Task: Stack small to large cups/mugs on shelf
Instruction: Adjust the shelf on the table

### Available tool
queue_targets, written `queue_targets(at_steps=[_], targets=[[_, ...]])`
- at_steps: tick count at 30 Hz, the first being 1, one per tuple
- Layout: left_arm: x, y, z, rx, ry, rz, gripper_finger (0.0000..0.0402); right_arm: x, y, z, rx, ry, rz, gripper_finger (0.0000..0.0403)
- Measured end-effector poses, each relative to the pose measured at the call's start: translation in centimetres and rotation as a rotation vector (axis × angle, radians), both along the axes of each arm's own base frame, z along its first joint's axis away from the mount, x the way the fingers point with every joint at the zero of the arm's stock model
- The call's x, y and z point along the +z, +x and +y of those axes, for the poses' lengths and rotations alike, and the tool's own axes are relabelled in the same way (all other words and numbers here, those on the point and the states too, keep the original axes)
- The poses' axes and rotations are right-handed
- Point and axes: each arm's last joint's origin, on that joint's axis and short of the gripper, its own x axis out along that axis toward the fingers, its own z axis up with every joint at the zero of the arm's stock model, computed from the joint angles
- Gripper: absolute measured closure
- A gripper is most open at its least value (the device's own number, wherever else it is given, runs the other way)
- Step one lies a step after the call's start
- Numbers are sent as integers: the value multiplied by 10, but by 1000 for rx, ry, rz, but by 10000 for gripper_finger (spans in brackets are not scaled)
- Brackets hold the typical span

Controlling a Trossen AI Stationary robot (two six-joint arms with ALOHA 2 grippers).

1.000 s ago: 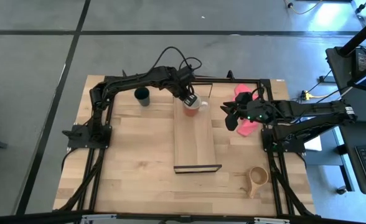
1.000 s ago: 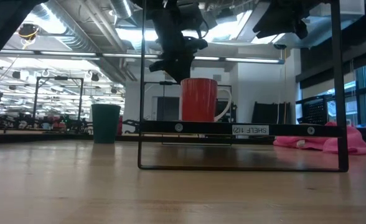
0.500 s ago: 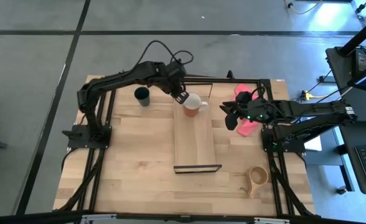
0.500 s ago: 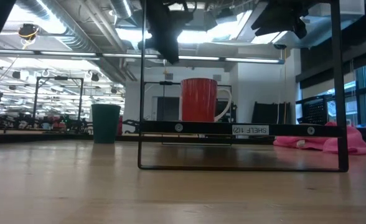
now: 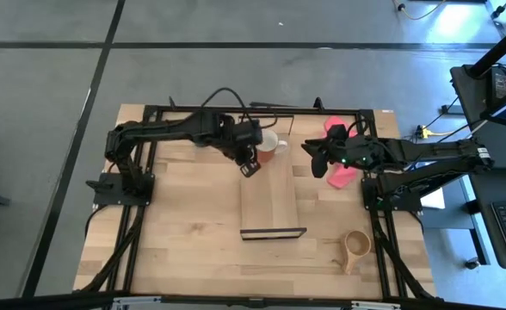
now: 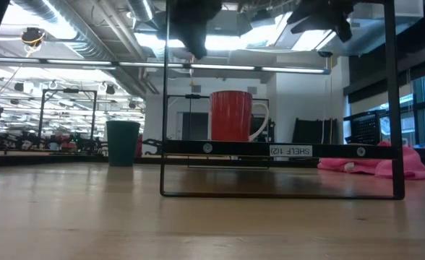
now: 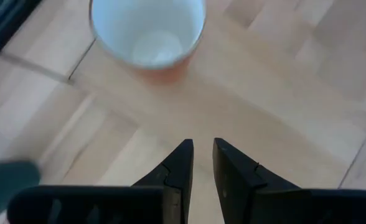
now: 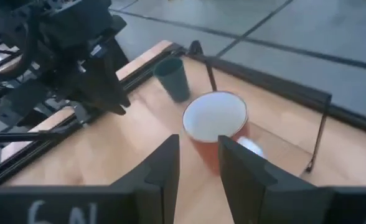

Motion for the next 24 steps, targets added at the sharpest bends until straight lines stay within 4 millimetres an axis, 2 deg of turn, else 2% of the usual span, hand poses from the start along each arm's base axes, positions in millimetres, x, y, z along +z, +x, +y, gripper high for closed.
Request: queue_targets(at_steps=[5,8,13,17,24], targets=[[-10,-5,-19,-10,-17,28,347,-8,-2,2,51,106,56,292],[-9,-15,-28,-9,-29,-40,347,-18,-6,-2,66,221,145,292],[-31,-40,-36,69,-95,-141,347,-42,-10,-10,76,344,402,292],[-56,-64,-40,151,-184,-221,347,-57,-6,-13,129,430,493,292],[-91,-87,-63,227,-298,-344,347,-112,4,-10,204,644,581,292]])
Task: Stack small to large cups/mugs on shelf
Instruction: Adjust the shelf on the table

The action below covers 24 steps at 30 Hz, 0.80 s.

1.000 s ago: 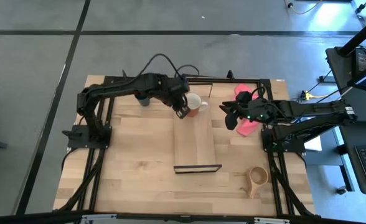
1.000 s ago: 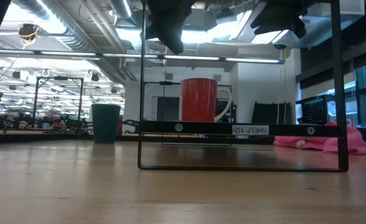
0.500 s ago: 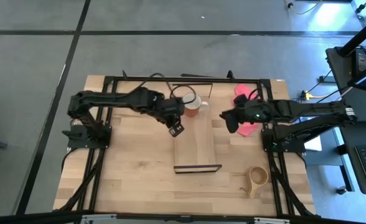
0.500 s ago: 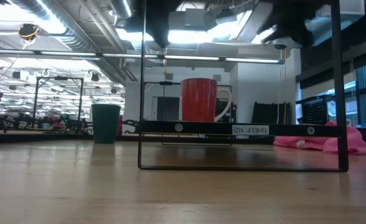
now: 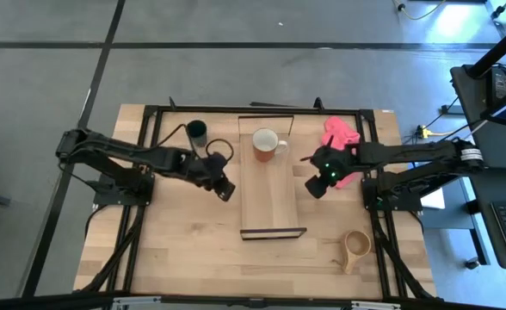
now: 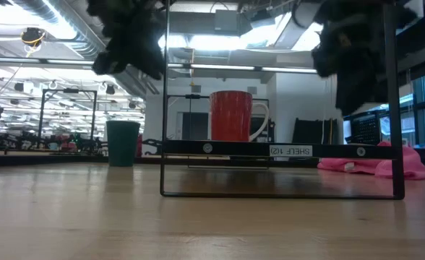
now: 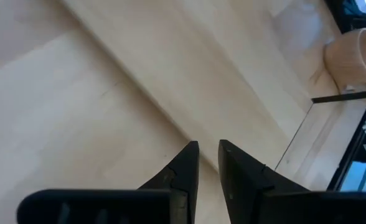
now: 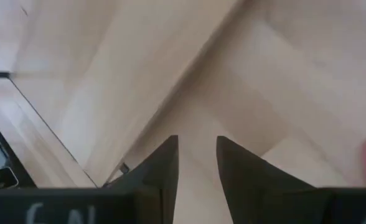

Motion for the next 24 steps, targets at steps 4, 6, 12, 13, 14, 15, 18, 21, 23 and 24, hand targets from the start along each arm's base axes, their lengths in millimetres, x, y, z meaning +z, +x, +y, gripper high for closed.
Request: queue_targets(at_steps=[4,6,12,13,14,15,18,21,23,24], targets=[[-10,-8,-9,25,-9,2,347,-22,4,1,-25,62,1,292],[-17,-10,-13,26,-16,28,347,-29,7,1,-25,83,-11,292],[-24,-14,-17,33,-26,49,347,-53,16,2,-38,152,-14,292],[-24,-14,-17,34,-25,49,347,-55,18,2,-40,156,-13,292],[-24,-14,-17,32,-25,48,347,-58,20,2,-39,159,-7,292],[-24,-14,-17,31,-23,48,347,-60,22,2,-37,163,-2,292],[-24,-14,-17,30,-22,50,347,-68,28,2,-33,173,10,292],[-25,-15,-17,32,-18,56,347,-78,32,2,-28,185,36,292],[-25,-15,-17,32,-16,61,347,-82,35,2,-15,202,26,292],[-25,-15,-17,32,-15,64,347,-84,37,2,-9,213,24,292]])
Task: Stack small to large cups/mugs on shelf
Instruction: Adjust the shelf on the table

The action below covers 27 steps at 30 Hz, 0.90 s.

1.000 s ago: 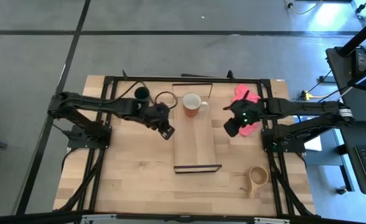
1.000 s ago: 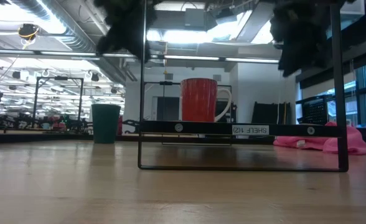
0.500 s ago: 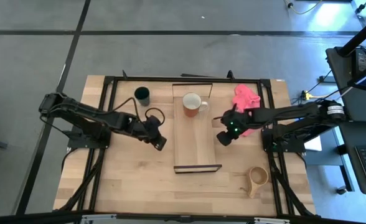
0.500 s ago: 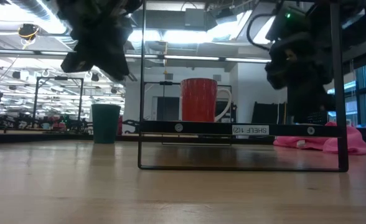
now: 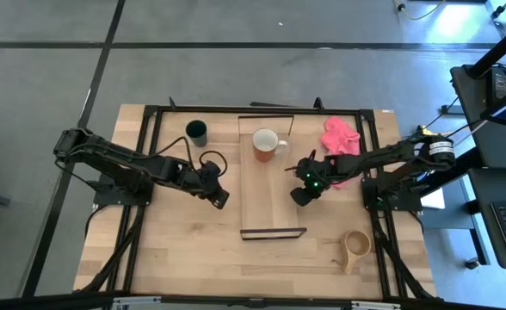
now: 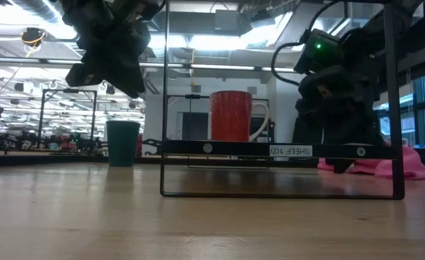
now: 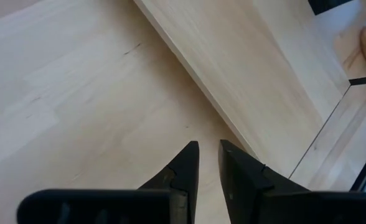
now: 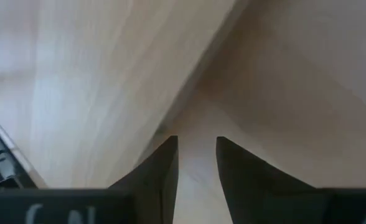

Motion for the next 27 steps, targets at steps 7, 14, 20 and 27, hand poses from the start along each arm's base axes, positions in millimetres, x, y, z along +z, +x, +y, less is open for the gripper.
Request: queue_targets(at_steps=[7,14,20,27], targets=[[0,0,0,2,4,3,347,-1,10,1,6,57,-73,292],[0,-1,0,3,7,7,347,1,13,1,-5,64,-105,292],[-1,-1,1,7,30,11,347,0,12,-1,-1,7,-102,292],[6,-2,8,-1,55,-26,347,10,7,-10,0,-77,-134,292]])
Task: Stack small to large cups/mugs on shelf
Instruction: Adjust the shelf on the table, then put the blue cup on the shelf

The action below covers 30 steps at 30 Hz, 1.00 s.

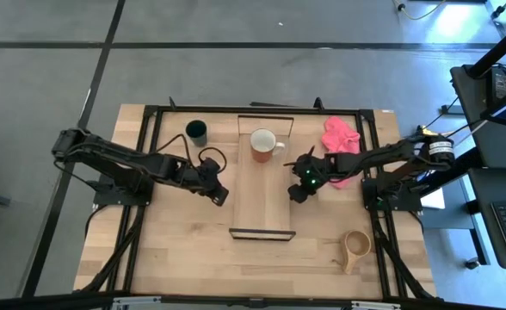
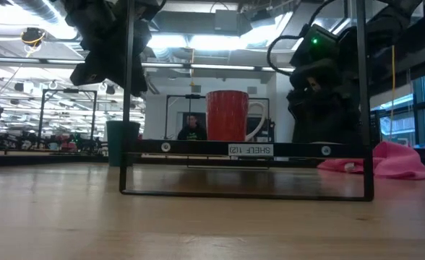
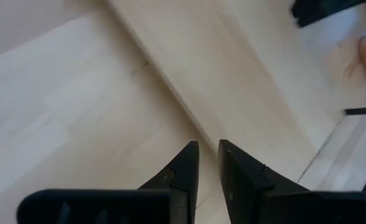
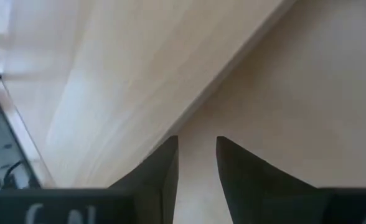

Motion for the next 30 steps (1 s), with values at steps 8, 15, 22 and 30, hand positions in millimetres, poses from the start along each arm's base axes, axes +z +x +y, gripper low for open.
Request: queue_targets(at_steps=[8,15,22,30], targets=[[16,-8,16,-14,60,-61,347,52,-19,-16,-46,-284,-164,292],[31,-24,34,-38,146,-80,347,130,-29,-21,-68,-641,-365,292],[49,-39,48,-37,198,-107,346,184,-33,-27,-111,-863,-411,292],[100,-58,78,-34,339,97,347,204,-37,-42,-188,-905,-386,292]])
